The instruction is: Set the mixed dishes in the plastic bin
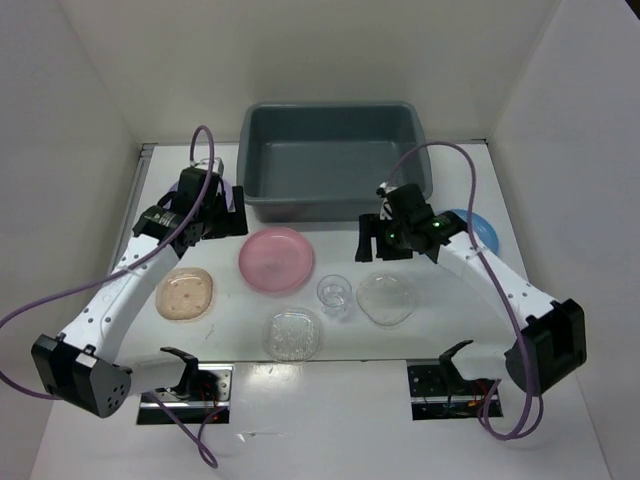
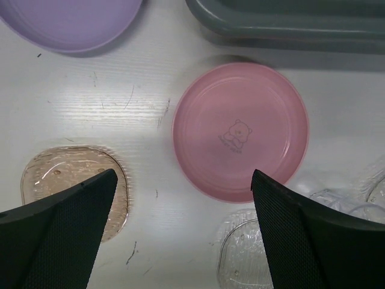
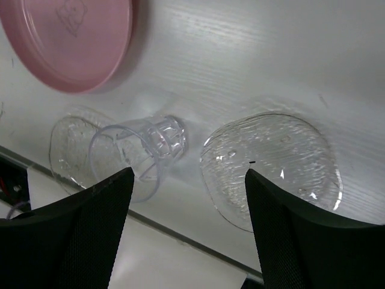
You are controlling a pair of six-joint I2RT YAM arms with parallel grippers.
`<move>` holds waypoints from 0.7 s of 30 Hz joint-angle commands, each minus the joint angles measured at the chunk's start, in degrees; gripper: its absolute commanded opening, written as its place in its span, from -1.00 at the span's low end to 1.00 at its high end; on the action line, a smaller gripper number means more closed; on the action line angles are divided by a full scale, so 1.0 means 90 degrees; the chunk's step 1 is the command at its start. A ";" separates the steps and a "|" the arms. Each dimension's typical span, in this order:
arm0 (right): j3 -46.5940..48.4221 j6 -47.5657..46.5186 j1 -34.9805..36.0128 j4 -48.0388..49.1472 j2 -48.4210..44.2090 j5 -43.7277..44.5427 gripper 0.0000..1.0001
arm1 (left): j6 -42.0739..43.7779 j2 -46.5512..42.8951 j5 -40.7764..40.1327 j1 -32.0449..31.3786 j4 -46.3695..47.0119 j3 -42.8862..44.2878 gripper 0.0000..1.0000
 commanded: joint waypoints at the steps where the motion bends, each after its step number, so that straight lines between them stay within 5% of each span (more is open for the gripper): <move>1: -0.0031 0.0165 0.0667 0.0238 0.0397 0.0252 0.59 | 0.0189 -0.0386 -0.0133 0.0007 0.0196 0.0214 0.99; 7: -0.0274 0.0781 0.1878 0.0510 0.0818 0.0702 0.47 | 0.0130 -0.0846 -0.0358 0.0007 0.0401 -0.0050 0.99; 12: -0.0402 0.0986 0.1938 0.0512 0.0886 0.0917 0.37 | 0.0004 -0.0905 -0.0358 0.0007 0.0401 -0.0255 0.99; 21: -0.0579 0.1241 0.1938 0.0893 0.1365 0.1004 -0.29 | -0.0133 -0.1021 -0.1031 0.0007 0.0128 -0.0392 0.99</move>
